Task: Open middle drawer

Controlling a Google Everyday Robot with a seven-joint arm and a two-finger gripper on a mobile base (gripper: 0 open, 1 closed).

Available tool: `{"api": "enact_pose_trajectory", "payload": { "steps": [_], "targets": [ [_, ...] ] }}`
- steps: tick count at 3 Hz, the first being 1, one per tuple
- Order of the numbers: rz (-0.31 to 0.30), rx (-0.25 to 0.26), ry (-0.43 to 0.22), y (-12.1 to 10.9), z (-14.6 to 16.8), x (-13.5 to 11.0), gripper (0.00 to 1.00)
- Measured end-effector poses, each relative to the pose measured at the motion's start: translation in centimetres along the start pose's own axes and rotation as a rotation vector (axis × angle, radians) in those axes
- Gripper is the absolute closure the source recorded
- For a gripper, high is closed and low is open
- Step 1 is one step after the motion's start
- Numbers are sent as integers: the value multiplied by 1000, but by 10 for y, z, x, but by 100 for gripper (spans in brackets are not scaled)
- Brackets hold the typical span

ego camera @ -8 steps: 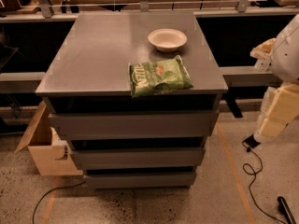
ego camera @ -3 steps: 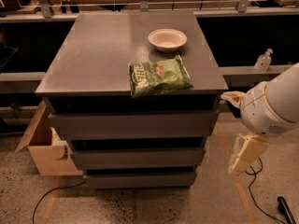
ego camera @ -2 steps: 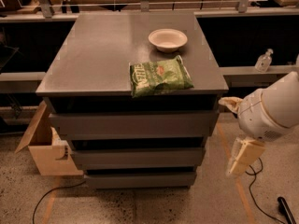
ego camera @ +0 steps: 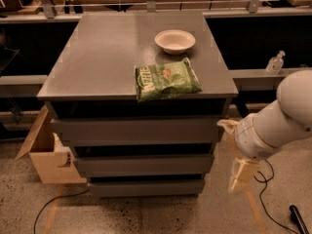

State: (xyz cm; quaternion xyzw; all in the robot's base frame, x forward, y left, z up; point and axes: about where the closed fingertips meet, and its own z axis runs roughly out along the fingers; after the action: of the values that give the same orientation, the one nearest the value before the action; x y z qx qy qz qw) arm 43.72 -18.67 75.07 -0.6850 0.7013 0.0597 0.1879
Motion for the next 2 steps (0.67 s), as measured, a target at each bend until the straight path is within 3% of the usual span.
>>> {"api": "enact_pose_trajectory", "payload": {
  "steps": [1, 2],
  "targets": [
    [13, -12, 13, -2, 37, 14, 0],
    [9, -17, 17, -1, 45, 15, 0]
  ]
}}
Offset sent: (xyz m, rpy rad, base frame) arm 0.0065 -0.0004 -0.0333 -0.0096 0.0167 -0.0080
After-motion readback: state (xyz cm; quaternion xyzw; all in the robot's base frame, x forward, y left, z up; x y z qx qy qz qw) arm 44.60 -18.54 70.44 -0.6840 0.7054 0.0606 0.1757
